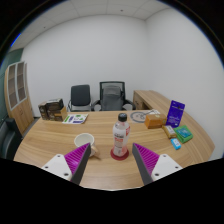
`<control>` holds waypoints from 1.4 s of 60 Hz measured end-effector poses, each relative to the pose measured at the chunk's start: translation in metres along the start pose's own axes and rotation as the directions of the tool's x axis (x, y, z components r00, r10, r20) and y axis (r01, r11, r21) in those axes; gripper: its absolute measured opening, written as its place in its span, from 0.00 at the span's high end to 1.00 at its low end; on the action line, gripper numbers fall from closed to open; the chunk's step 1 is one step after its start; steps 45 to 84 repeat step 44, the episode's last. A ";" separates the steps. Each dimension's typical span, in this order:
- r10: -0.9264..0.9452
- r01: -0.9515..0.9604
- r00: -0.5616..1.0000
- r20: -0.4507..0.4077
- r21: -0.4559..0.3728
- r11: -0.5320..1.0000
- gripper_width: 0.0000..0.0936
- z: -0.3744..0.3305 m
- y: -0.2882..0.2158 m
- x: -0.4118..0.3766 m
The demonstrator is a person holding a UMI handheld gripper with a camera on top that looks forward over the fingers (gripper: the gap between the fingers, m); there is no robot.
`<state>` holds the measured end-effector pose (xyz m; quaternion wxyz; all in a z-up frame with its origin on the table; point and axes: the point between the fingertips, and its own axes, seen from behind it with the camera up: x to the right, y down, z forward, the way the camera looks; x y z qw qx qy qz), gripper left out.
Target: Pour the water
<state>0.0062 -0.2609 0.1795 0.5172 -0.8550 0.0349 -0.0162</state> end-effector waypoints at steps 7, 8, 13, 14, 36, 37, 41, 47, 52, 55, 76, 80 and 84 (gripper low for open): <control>0.016 -0.016 1.000 0.003 -0.002 1.000 0.08 -0.064 -0.004 -0.018; 0.018 -0.018 1.000 0.000 -0.003 1.000 0.08 -0.072 -0.004 -0.020; 0.011 -0.011 1.000 -0.011 -0.015 1.000 0.08 -0.109 -0.002 -0.026; 0.009 -0.009 1.000 -0.014 -0.015 1.000 0.08 -0.116 -0.002 -0.027; 0.021 -0.021 0.998 -0.063 0.004 1.000 0.09 -0.185 -0.001 -0.033; 0.022 -0.022 0.998 -0.065 0.005 1.000 0.09 -0.186 -0.002 -0.033; 0.020 -0.020 0.997 -0.070 0.004 1.000 0.09 -0.187 -0.004 -0.033; 0.014 -0.014 0.997 -0.072 0.002 1.000 0.08 -0.189 -0.004 -0.033; 0.014 -0.014 0.997 -0.072 0.002 1.000 0.08 -0.189 -0.004 -0.033; 0.014 -0.014 0.997 -0.072 0.002 1.000 0.08 -0.189 -0.004 -0.033; 0.014 -0.014 0.997 -0.072 0.002 1.000 0.08 -0.189 -0.004 -0.033; 0.014 -0.014 0.997 -0.072 0.002 1.000 0.08 -0.189 -0.004 -0.033; 0.014 -0.014 0.997 -0.072 0.002 1.000 0.08 -0.189 -0.004 -0.033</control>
